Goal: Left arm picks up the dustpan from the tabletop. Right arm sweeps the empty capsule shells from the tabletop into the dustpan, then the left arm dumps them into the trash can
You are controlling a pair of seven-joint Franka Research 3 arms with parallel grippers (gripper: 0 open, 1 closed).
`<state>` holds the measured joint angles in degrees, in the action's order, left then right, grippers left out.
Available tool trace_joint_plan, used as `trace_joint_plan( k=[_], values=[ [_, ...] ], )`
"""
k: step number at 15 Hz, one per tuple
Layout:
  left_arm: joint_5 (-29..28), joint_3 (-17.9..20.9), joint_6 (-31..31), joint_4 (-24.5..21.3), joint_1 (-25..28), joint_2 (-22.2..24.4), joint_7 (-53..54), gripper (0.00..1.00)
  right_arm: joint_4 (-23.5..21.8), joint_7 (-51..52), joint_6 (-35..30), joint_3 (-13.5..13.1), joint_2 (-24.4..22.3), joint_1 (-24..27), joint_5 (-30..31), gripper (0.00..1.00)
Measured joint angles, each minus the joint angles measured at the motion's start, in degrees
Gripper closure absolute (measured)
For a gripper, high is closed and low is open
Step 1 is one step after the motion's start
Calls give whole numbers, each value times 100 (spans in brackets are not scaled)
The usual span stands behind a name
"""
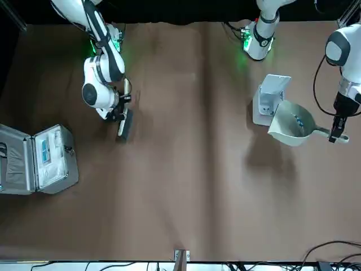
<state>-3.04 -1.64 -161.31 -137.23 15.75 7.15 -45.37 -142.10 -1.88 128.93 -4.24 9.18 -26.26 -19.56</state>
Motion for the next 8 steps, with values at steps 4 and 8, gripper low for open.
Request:
trace_joint_plan(
  k=[4,8],
  values=[
    [0,0,-239,-204,3,180,20,67,108,-109,-166,0,3,-89,569,74],
    [0,1,-357,-359,82,373,26,67,465,-773,-692,0,132,-182,1057,74]
  ],
)
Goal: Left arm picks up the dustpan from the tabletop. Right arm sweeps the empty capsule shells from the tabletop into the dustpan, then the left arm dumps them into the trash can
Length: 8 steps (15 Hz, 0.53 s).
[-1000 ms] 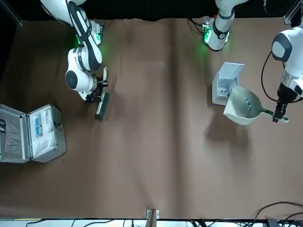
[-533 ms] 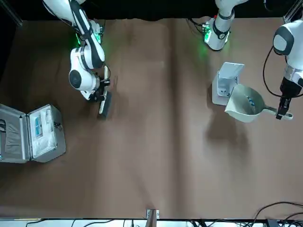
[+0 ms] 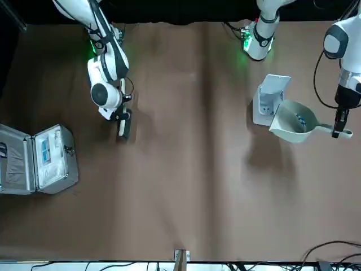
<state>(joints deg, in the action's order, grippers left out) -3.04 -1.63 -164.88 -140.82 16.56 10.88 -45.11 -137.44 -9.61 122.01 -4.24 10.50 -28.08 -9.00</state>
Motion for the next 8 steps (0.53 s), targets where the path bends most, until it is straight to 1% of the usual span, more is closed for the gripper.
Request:
trace_joint_plan(
  k=[1,2,5,8],
  values=[
    [0,1,-98,-59,27,30,7,67,135,-181,-160,0,86,-39,55,74],
    [0,1,-318,-180,51,55,12,67,347,-395,-285,1,277,-100,101,74],
    [0,0,-718,-380,52,60,18,67,462,-609,-334,1,494,-224,249,74],
    [0,0,-1023,-531,53,72,86,67,534,-818,-580,1,542,-306,582,74]
  ],
)
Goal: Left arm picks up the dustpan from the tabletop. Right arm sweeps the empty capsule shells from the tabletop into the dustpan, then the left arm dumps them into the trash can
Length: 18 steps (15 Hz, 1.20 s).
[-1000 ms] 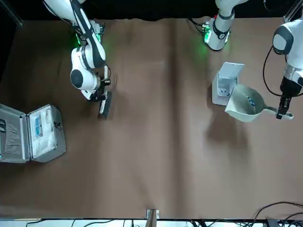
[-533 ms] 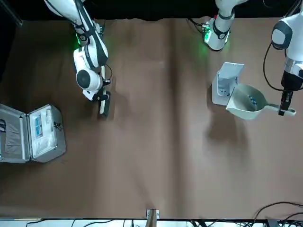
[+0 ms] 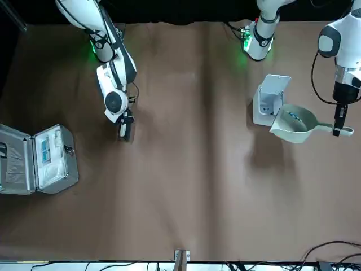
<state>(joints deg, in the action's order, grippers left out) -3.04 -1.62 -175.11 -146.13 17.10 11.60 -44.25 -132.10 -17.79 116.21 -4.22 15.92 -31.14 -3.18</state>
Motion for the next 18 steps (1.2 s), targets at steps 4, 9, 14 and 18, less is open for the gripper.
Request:
trace_joint_plan(
  k=[4,9,14,18],
  values=[
    [0,-1,-56,-70,0,128,35,67,190,-256,-282,2,65,-72,131,74],
    [0,-99,-271,-335,0,366,47,67,274,-685,-309,4,142,-244,145,74],
    [0,-389,-651,-573,169,374,71,67,277,-794,-309,6,165,-363,147,73],
    [0,-737,-772,-585,435,385,180,67,317,-876,-309,8,265,-436,149,69]
  ],
)
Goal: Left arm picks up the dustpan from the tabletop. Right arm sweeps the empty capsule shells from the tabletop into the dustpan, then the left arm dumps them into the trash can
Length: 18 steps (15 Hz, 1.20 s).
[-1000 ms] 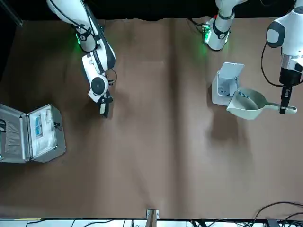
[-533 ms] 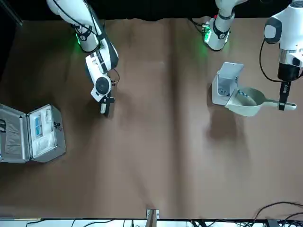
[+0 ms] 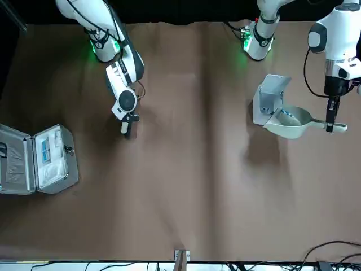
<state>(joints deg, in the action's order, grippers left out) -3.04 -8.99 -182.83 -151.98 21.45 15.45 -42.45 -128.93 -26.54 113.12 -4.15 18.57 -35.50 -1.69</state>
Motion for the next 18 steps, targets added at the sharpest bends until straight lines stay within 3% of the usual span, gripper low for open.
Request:
trace_joint_plan(
  k=[13,17,18],
  values=[
    [0,-49,-275,-160,243,149,98,67,64,-17,-7,-8,12,1,1,51],
    [0,-50,-281,-219,256,174,39,67,83,-22,-8,-21,12,17,1,22],
    [0,-51,-281,-228,256,175,-25,67,83,-22,-8,-23,12,20,1,22]
  ],
)
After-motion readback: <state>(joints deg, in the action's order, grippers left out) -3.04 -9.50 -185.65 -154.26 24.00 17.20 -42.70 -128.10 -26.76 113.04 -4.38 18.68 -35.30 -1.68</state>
